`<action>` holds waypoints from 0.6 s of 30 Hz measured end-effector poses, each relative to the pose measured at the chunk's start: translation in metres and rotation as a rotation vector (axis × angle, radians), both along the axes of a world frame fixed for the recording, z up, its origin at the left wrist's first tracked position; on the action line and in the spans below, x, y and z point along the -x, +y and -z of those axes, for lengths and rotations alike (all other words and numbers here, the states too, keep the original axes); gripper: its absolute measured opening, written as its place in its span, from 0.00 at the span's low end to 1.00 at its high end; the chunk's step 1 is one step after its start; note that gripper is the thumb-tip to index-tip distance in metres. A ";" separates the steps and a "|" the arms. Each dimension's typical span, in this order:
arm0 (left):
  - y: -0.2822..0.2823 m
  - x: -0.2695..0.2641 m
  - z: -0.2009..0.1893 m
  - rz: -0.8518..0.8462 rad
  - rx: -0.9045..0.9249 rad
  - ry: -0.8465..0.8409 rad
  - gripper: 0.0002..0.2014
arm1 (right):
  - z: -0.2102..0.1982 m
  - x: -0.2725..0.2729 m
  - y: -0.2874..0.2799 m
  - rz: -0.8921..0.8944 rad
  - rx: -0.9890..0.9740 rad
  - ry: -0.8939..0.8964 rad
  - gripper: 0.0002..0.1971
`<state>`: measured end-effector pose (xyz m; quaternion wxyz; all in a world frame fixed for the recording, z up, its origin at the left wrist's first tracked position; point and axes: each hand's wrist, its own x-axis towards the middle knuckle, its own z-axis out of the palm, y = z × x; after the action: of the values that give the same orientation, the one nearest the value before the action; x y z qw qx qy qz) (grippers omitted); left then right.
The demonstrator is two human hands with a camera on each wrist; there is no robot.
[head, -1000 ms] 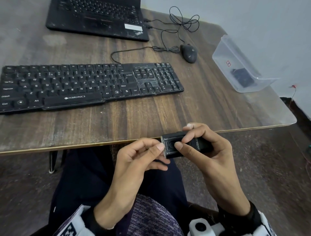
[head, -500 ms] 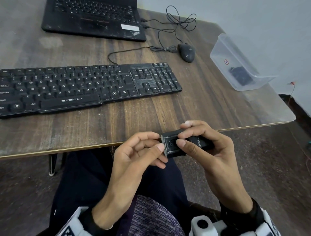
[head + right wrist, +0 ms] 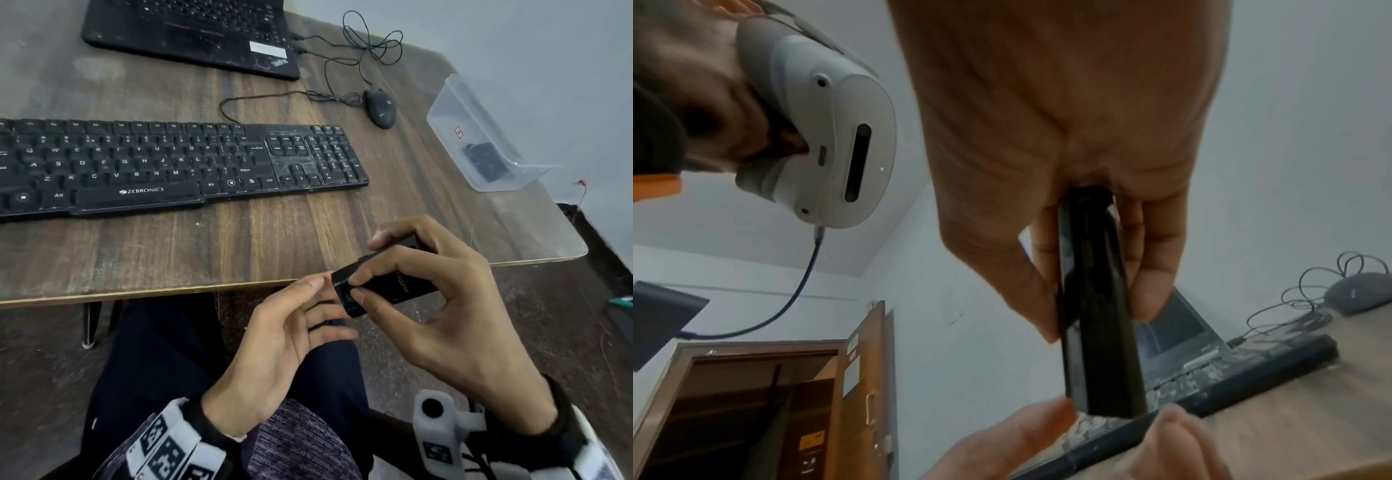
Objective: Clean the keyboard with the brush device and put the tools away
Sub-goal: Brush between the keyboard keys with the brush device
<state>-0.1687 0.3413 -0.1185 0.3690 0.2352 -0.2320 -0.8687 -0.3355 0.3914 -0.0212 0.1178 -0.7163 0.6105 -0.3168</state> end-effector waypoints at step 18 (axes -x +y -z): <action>0.003 -0.002 -0.004 -0.187 0.217 -0.096 0.18 | 0.011 -0.001 -0.016 0.234 -0.331 -0.772 0.32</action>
<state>-0.1671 0.3446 -0.1145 0.4601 0.2557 -0.3187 -0.7882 -0.3343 0.3759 -0.0323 0.4139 -0.4430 0.6412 -0.4704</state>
